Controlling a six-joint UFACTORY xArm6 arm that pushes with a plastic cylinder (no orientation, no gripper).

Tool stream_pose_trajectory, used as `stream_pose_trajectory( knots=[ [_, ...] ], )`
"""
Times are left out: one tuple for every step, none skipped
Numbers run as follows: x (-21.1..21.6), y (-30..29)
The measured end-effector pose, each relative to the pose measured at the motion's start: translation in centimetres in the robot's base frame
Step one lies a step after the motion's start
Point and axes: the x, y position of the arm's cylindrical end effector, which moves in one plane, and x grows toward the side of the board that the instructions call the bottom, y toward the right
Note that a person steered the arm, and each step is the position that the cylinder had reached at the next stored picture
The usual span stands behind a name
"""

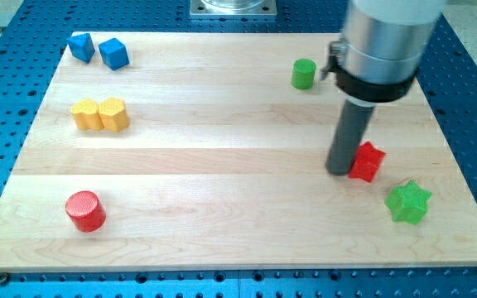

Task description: Move the green circle towards the red circle

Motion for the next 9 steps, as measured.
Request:
stream_pose_trajectory(
  knots=[
    [-1.6,1.1],
    [-1.4,4.0],
    [-4.3,1.6],
    [-8.4,-4.4],
    [-14.1,-10.2],
    [-19.5,-4.0],
    [-18.6,-3.6],
    [-21.7,-3.5],
    [-22.0,0.3]
  ],
)
